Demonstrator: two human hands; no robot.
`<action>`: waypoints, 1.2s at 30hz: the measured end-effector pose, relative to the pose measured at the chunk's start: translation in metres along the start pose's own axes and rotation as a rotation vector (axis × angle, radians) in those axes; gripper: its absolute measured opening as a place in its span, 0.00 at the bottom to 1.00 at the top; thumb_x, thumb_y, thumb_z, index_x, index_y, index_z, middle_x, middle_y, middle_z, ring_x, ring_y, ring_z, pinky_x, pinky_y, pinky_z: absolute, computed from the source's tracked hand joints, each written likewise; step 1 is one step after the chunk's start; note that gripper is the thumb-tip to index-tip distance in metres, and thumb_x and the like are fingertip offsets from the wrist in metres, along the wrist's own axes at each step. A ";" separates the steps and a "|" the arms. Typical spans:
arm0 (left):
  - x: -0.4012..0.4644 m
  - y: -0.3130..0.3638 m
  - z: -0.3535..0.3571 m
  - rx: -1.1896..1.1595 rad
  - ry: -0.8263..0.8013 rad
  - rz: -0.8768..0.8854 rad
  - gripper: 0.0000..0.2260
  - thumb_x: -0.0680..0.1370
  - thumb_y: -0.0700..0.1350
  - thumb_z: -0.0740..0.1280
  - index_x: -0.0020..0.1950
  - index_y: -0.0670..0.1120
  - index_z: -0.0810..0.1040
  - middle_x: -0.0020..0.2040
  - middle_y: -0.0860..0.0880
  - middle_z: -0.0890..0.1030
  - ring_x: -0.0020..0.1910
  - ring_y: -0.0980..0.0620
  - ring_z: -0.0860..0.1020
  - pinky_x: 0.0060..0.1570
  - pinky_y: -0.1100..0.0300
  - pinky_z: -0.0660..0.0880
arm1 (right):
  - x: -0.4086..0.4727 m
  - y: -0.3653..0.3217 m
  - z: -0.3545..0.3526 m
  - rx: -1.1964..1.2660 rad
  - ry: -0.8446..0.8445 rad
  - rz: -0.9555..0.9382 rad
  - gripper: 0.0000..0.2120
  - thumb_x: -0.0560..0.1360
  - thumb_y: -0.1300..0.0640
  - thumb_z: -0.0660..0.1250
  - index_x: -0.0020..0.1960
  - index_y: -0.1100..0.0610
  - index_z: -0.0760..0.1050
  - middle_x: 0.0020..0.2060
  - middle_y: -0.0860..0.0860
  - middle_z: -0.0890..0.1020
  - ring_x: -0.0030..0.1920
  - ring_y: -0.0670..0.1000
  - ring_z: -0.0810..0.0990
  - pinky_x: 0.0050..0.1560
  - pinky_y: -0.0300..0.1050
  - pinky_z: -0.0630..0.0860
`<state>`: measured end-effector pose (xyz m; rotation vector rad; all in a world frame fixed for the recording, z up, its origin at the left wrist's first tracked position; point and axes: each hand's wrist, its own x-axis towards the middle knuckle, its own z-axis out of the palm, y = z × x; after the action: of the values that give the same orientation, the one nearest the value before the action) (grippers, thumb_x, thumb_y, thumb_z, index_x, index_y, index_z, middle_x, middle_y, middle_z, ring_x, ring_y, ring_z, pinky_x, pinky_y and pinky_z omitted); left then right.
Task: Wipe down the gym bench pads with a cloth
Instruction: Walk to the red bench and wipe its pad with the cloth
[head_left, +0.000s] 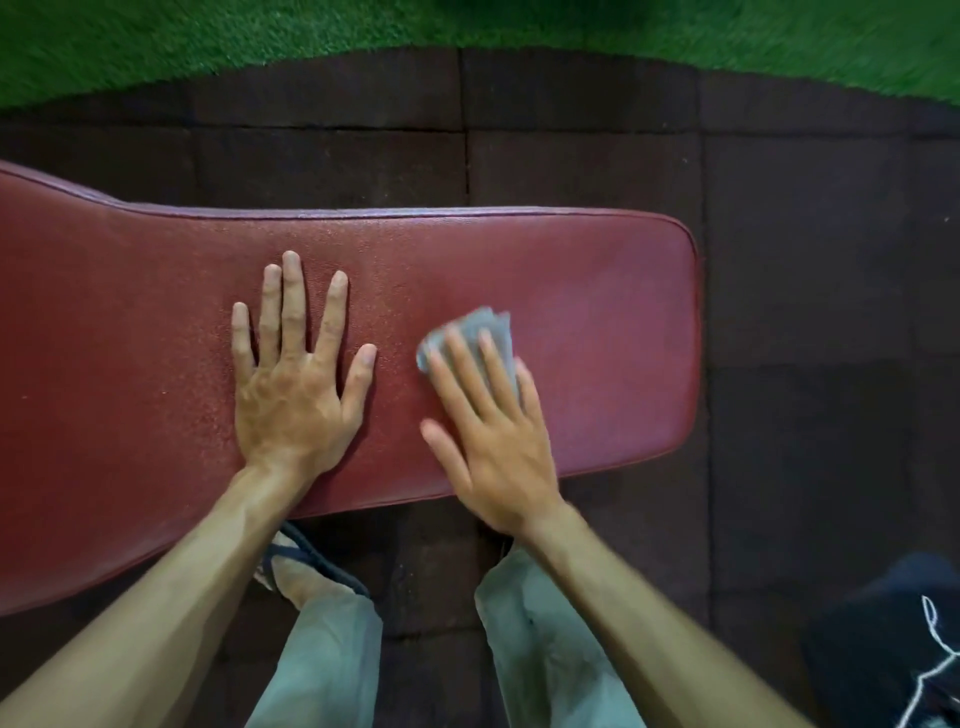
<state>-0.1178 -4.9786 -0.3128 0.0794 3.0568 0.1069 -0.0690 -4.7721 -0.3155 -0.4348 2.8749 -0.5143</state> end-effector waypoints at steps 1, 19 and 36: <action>0.000 -0.001 0.000 0.000 -0.001 -0.002 0.30 0.83 0.60 0.50 0.83 0.51 0.50 0.83 0.41 0.47 0.82 0.43 0.47 0.79 0.41 0.46 | -0.029 0.012 0.004 -0.008 -0.016 -0.014 0.28 0.84 0.40 0.47 0.81 0.46 0.50 0.82 0.46 0.50 0.82 0.51 0.47 0.78 0.60 0.54; -0.001 -0.002 0.003 -0.010 0.019 -0.006 0.29 0.84 0.58 0.51 0.83 0.51 0.51 0.83 0.41 0.48 0.82 0.43 0.47 0.79 0.41 0.47 | -0.054 0.029 0.007 -0.042 -0.001 0.068 0.25 0.85 0.43 0.45 0.81 0.42 0.48 0.81 0.44 0.49 0.82 0.50 0.48 0.77 0.63 0.55; -0.001 -0.001 0.004 0.005 0.019 -0.008 0.29 0.83 0.58 0.52 0.83 0.51 0.50 0.83 0.41 0.48 0.82 0.43 0.48 0.79 0.41 0.47 | -0.030 0.010 0.003 -0.005 -0.016 0.042 0.32 0.79 0.53 0.54 0.81 0.46 0.50 0.82 0.47 0.51 0.82 0.52 0.47 0.78 0.62 0.52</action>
<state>-0.1167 -4.9797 -0.3171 0.0673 3.0757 0.1000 -0.0427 -4.7546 -0.3182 -0.3767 2.8642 -0.4942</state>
